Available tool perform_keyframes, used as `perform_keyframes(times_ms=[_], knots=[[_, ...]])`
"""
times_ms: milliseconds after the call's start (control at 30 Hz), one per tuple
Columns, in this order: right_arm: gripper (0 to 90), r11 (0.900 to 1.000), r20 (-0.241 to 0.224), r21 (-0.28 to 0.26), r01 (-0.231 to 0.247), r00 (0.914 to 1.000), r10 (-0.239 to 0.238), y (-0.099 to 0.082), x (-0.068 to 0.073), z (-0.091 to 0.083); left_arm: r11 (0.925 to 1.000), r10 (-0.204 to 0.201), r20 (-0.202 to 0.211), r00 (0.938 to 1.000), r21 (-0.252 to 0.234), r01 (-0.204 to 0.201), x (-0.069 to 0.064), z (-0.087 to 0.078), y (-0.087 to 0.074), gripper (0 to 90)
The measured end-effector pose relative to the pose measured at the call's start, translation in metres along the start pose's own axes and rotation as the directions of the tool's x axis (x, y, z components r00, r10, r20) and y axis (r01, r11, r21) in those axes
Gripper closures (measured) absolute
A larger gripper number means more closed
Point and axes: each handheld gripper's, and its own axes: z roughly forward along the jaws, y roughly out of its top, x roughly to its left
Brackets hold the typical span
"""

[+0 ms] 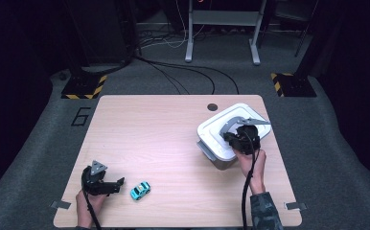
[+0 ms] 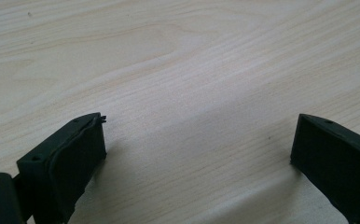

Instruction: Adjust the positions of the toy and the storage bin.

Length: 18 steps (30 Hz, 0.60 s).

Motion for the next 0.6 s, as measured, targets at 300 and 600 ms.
perform_keyframes(times_ms=[300,600], knots=[[83.2,0.9998,-0.013,-0.001,0.019,0.9997,-0.019,-0.005,0.008,-0.004,1.0,0.001,0.0,1.0,0.0,-0.001,0.0,0.0,0.0,2.9],[83.2,0.9991,-0.037,0.003,0.043,0.9984,-0.043,-0.01,0.023,-0.005,1.0,-0.001,0.001,1.0,0.002,0.001,0.0,0.0,0.0,2.9]])
